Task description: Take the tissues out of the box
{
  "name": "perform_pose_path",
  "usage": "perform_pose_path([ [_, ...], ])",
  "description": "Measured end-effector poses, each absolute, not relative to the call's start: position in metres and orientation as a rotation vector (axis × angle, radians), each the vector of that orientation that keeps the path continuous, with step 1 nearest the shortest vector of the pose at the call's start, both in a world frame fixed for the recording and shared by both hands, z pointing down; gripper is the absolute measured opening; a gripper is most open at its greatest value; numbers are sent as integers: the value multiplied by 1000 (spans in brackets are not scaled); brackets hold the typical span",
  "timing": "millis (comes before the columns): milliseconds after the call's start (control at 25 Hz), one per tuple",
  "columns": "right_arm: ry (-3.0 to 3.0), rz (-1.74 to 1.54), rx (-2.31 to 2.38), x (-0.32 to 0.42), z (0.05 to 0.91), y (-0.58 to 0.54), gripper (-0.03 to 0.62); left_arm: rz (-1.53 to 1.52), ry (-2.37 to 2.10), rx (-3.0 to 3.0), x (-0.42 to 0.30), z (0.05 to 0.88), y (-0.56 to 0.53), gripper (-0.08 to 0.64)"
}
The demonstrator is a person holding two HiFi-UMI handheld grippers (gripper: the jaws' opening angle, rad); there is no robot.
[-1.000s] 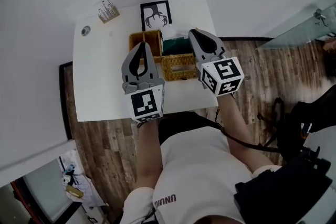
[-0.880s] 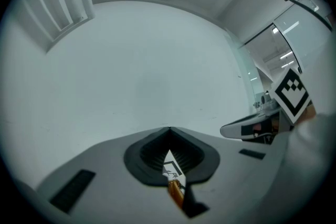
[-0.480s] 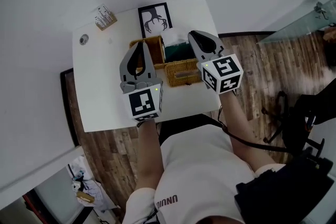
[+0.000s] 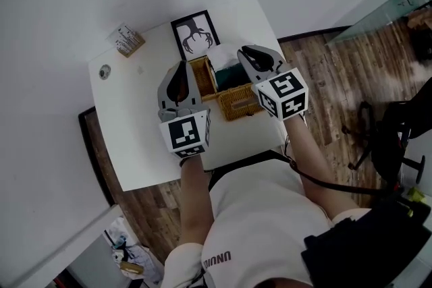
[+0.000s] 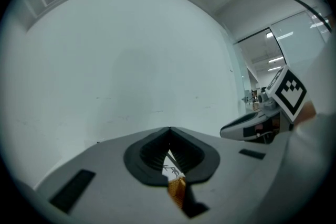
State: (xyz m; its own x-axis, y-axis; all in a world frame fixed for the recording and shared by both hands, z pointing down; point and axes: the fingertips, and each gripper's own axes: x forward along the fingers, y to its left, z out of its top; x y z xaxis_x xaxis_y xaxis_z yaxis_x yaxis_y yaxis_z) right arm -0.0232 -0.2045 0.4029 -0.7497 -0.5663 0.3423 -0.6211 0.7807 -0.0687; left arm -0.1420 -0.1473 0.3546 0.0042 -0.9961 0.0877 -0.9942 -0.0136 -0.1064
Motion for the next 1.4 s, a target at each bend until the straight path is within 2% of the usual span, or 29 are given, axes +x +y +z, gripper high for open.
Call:
perform_pose_path([
  [80, -2647, 271, 903, -25, 410, -205, 131, -218, 2196, -2236, -144, 360, -151, 12],
  [640, -2506, 327, 813, -37, 454, -204, 261, -272, 2184, -2340, -149, 389, -167, 12],
  [1040, -2399, 350, 762, -40, 489, -197, 318, -345, 2237, -2365, -162, 416, -168, 12],
  [1400, -2347, 351, 728, -41, 504, -192, 337, -431, 2290, -2383, -169, 440, -164, 12],
])
